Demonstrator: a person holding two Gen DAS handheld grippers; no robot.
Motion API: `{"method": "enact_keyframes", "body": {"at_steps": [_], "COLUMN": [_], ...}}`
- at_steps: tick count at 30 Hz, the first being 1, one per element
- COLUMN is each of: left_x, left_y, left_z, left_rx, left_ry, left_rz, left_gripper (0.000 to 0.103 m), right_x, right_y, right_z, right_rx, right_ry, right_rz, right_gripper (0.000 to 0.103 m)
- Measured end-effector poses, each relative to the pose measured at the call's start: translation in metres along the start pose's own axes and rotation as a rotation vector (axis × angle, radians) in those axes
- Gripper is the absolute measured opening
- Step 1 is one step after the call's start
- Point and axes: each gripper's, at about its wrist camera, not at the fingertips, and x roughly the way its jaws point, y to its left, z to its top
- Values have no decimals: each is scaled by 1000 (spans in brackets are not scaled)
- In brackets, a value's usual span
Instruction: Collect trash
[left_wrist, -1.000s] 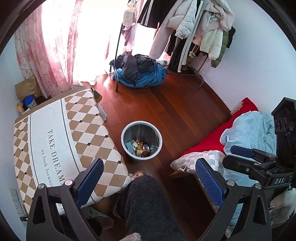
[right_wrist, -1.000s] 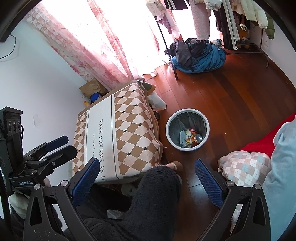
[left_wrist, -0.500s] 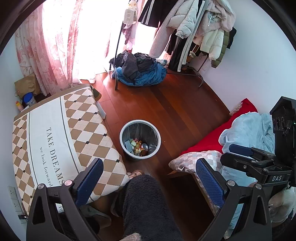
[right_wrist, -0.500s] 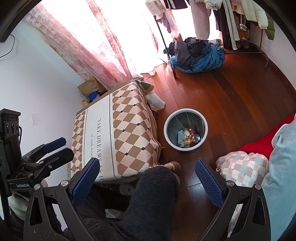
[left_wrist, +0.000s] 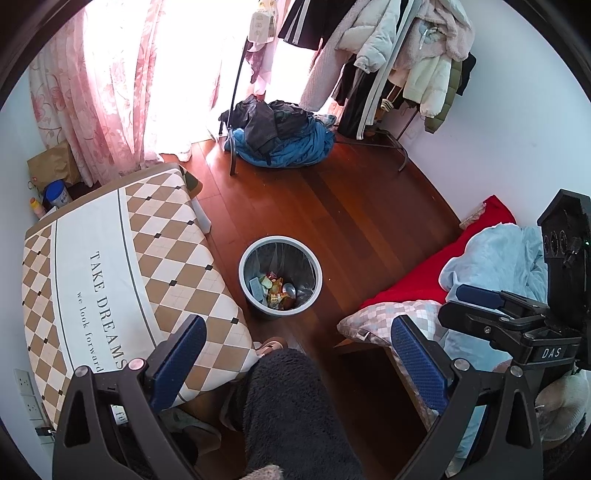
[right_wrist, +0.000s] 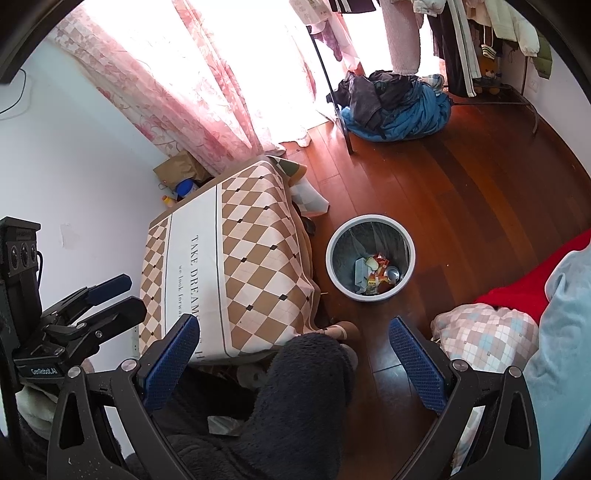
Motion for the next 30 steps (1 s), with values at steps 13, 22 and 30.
{"method": "enact_keyframes", "body": {"at_steps": [13,22,30], "left_x": [16,23,23], "left_y": [1,4,5], "left_z": [10,13,13], "left_rx": [-15,-25,-25], "left_ry": [16,29,28], "left_rz": [2,1,1], "left_gripper": [102,102,102], "right_x": [8,14,19], "right_y": [-6,-9,-6], "right_z": [11,13,13], "right_rx": [-3,-5,-5], "right_ry": [21,30,33], "right_rz": [-3,-4,-6], "right_gripper": [103,103,103]}}
